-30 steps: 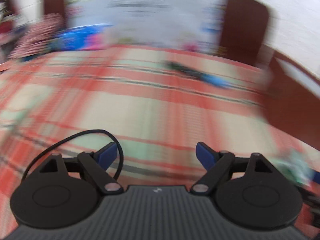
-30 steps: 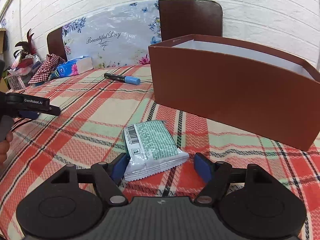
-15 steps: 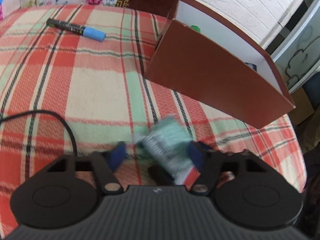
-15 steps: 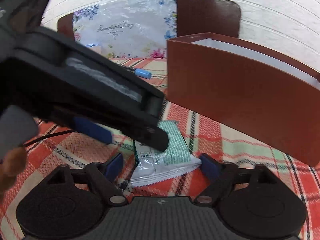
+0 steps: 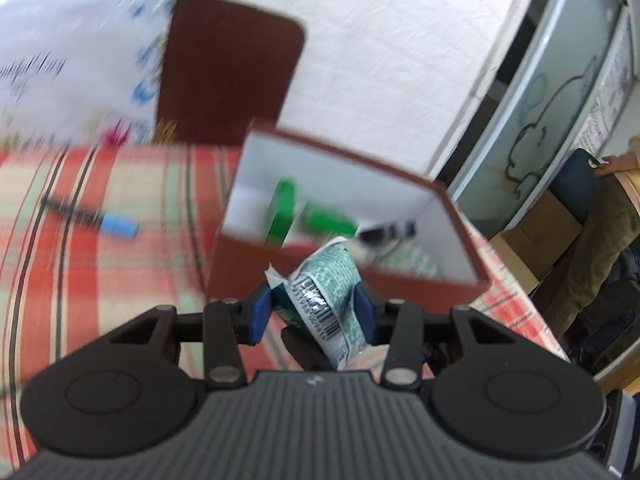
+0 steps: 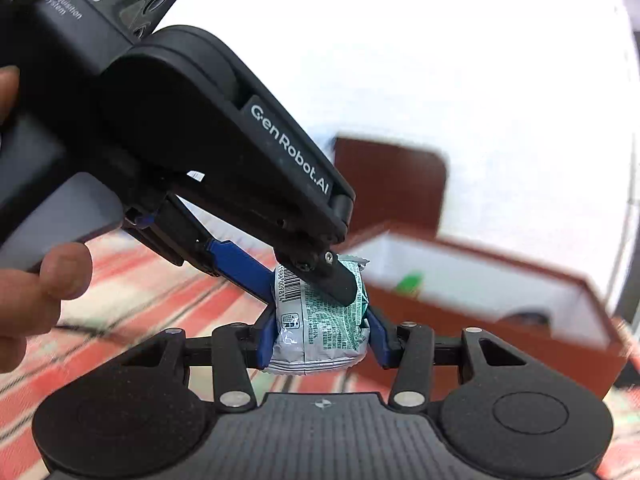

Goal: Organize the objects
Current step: 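Lower the wipes packet into the brown box and release it with the left gripper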

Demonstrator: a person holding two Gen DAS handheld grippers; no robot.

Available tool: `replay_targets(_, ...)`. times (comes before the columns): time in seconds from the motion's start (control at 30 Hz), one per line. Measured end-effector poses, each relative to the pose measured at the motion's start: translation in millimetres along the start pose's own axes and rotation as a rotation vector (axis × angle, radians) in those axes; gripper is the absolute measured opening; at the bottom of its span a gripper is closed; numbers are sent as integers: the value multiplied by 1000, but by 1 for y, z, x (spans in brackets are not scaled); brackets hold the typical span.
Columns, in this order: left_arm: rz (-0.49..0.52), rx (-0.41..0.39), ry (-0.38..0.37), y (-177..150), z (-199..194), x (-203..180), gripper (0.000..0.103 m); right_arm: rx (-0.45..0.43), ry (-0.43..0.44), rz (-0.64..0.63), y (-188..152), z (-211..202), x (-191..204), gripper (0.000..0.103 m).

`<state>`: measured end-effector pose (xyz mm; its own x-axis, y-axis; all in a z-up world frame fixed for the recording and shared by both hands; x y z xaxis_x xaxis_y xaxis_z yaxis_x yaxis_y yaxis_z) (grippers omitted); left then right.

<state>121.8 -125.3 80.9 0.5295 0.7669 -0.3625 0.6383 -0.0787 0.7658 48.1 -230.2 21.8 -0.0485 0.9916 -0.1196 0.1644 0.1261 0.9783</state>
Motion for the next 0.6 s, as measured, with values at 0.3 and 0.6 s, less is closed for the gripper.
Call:
replay_targets(0.3,87,11,-2,46,60,-28,47,-1,-97,44,16,45,-50,46)
replay_targets(0.6,167,40,246,52,108,-26,53,127,-281,92,10,86,-79,72)
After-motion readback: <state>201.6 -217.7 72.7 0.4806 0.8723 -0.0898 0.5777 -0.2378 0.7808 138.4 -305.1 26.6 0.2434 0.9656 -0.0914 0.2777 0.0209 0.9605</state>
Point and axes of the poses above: each gripper's, at about its wrist camera, not at the fingertips, and z roughly the way its jaws point, x to its left, y to its top, the point moved 1 cm from there along z, roughly the way its jaws point, and after that the axes turned 4 degrees about -y, right-handed, at the moved point
